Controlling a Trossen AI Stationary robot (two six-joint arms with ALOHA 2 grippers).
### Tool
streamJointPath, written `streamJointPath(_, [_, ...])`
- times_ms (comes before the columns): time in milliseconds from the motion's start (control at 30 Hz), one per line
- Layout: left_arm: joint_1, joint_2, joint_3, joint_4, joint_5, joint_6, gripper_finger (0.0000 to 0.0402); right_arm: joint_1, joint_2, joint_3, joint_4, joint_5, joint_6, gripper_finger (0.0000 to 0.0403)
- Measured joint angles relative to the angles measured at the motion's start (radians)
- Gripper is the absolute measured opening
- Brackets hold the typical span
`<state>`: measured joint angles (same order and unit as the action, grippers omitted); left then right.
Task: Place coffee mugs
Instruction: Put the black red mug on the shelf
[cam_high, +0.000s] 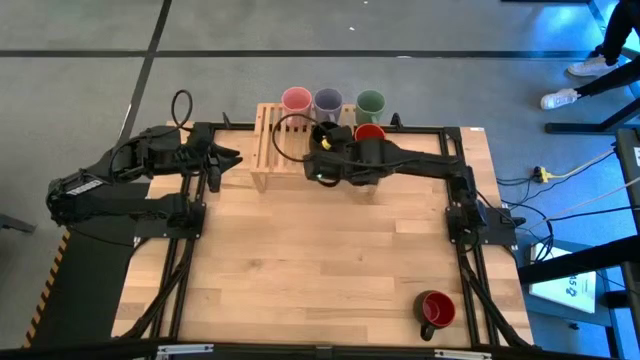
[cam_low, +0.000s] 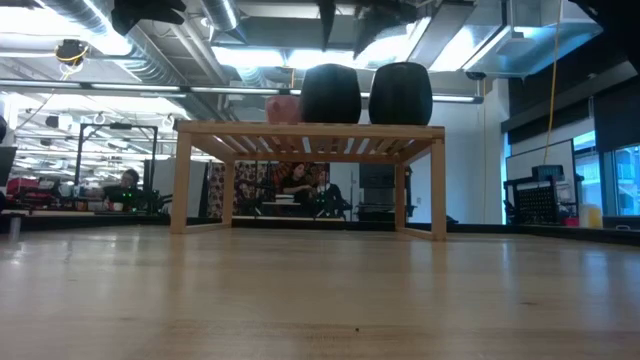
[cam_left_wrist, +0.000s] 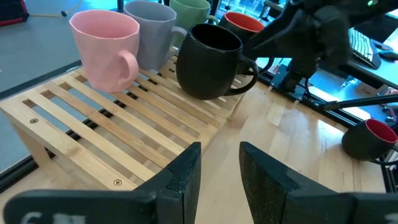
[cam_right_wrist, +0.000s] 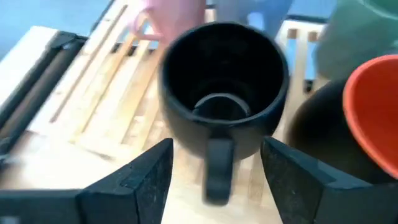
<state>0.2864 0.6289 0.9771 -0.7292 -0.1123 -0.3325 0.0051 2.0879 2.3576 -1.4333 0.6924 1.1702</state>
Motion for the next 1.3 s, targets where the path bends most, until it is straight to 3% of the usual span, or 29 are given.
streamJointPath(100, [0.0,0.0,0.0,-0.001,0.039,0.0,0.0104,0.046,-0.036,-0.016,0.054,-0.079,-0.018,0.0229])
streamJointPath(267, [0.0,0.0,0.0,-0.006,0.119,0.002,0.0104,0.24,-0.045,-0.015,0.061,-0.145,0.017,0.0229])
streamJointPath(467, [0.0,0.0,0.0,-0.032,0.212,0.003,0.0104,0.456,-0.045,-0.015,0.011,-0.145,0.3,0.023])
streamJointPath(733, [-0.008,0.0,0.0,-0.033,0.374,-0.017,0.0104,0.698,-0.039,-0.021,-0.135,-0.257,0.743,0.023])
streamJointPath(867, [-0.05,0.0,0.0,-0.034,0.356,-0.031,0.0104,0.784,-0.039,-0.061,-0.133,-0.3,0.822,0.023])
streamJointPath(967, [-0.09,0.0,0.0,-0.033,0.332,-0.059,0.0104,0.825,-0.039,-0.126,-0.137,-0.419,0.856,0.023])
streamJointPath(1300, [-0.253,0.013,0.0,-0.038,0.215,-0.191,0.0104,0.954,-0.041,-0.332,-0.138,-0.643,0.906,0.023])
